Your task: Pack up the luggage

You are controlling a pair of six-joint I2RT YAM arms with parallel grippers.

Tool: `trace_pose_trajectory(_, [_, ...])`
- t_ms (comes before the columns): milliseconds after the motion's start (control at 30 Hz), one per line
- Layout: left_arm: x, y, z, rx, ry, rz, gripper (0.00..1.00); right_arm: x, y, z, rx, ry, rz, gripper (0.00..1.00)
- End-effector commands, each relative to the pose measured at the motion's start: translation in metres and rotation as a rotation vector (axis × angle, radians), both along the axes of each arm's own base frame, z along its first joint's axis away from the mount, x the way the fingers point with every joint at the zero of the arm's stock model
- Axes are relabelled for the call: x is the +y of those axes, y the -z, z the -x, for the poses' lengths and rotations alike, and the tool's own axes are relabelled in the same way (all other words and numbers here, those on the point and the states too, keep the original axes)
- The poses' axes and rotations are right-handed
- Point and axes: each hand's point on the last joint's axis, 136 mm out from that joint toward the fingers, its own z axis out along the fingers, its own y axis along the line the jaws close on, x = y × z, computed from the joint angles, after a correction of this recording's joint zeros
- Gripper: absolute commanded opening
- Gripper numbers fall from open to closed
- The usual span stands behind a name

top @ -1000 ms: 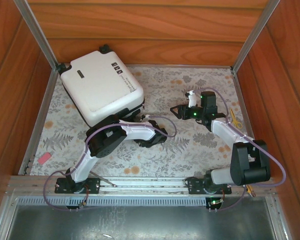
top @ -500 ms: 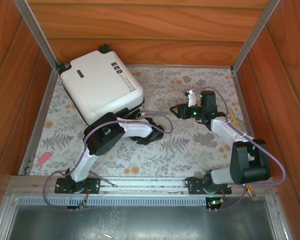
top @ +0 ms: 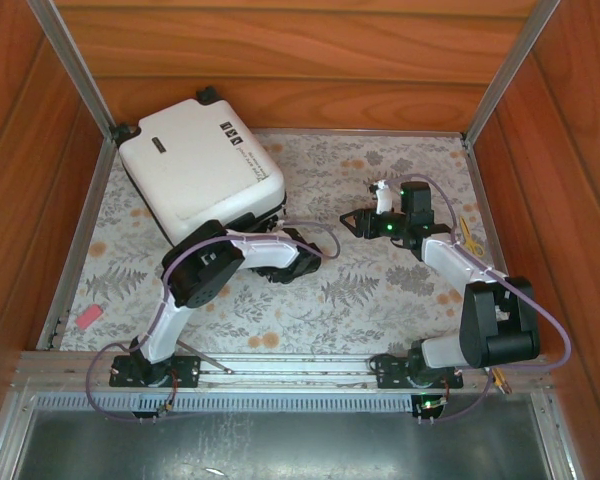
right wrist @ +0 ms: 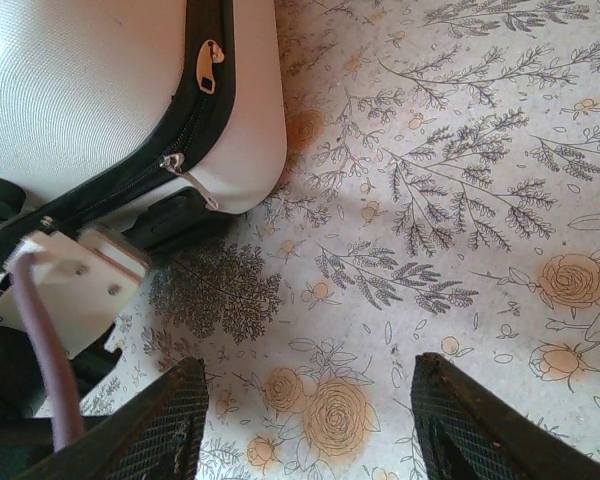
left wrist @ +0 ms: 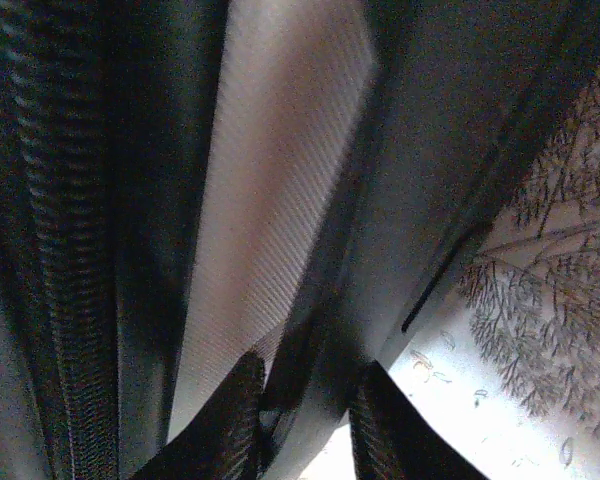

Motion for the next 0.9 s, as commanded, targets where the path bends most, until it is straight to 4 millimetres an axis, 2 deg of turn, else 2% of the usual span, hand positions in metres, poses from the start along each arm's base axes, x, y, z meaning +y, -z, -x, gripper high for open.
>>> trace_pose_trajectory(0, [-0.006, 0.016, 0.002, 0.01, -0.046, 0.183, 0.11, 0.007, -0.007, 0.0, -0.025, -0.032, -0.012, 0.58])
trace_pose_trajectory(67, [-0.01, 0.023, 0.007, 0.038, -0.044, 0.27, 0.09, 0.007, -0.009, -0.002, -0.04, -0.029, -0.015, 0.57])
trace_pose_trajectory(100, [-0.013, 0.027, 0.009, 0.056, -0.039, 0.319, 0.04, 0.007, -0.011, -0.004, -0.05, -0.028, -0.016, 0.57])
trace_pose_trajectory(167, [-0.015, 0.032, 0.013, 0.075, -0.032, 0.389, 0.0, 0.008, -0.014, -0.006, -0.067, -0.031, -0.023, 0.57])
trace_pose_trajectory(400, [-0.03, 0.05, 0.034, 0.192, 0.089, 0.567, 0.0, 0.016, -0.026, -0.019, -0.091, -0.058, -0.051, 0.55])
trace_pose_trajectory(533, [-0.049, 0.053, 0.052, 0.261, 0.223, 0.729, 0.0, 0.032, -0.026, -0.017, -0.113, -0.116, -0.061, 0.55])
trace_pose_trajectory(700, [-0.072, 0.046, 0.073, 0.308, 0.416, 0.918, 0.0, 0.062, -0.004, 0.001, -0.179, -0.201, 0.011, 0.6])
trace_pose_trajectory(867, [-0.075, 0.048, 0.08, 0.343, 0.483, 0.92, 0.0, 0.081, 0.02, 0.012, -0.23, -0.221, 0.076, 0.64])
